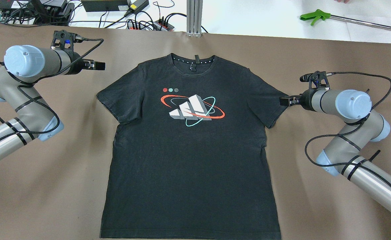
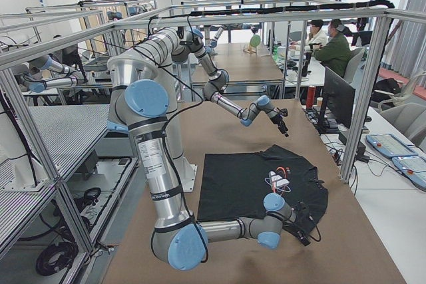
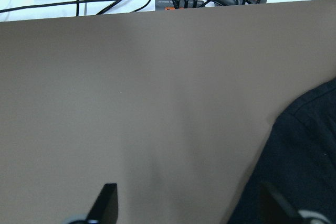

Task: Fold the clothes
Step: 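Move both grippers in toward the shirt's sleeves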

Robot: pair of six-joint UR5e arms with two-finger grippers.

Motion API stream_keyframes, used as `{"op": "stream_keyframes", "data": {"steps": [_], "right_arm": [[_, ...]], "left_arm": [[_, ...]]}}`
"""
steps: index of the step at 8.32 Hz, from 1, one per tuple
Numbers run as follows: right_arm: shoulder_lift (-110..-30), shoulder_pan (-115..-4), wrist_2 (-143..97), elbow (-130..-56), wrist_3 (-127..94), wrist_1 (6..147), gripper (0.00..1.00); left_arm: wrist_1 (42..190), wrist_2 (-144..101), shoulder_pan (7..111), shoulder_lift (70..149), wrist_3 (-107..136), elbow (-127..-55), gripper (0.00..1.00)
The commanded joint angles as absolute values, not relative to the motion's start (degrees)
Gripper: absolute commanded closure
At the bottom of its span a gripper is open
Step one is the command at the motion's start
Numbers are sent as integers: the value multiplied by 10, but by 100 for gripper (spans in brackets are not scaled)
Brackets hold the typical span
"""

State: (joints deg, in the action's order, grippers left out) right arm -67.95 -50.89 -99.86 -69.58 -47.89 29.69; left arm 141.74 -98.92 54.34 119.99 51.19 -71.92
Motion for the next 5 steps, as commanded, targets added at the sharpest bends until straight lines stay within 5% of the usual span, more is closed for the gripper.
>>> {"op": "stream_keyframes", "data": {"steps": [1, 2, 5], "right_arm": [[-676, -501, -995, -685, -479, 297, 10], [-676, -498, -995, -683, -479, 297, 14], [-676, -497, -995, -686, -480, 297, 100]], "left_arm": [[1418, -989, 544, 1202, 511, -715, 6], [1418, -989, 544, 1202, 509, -715, 6], [1418, -990, 544, 1203, 514, -717, 6]]}}
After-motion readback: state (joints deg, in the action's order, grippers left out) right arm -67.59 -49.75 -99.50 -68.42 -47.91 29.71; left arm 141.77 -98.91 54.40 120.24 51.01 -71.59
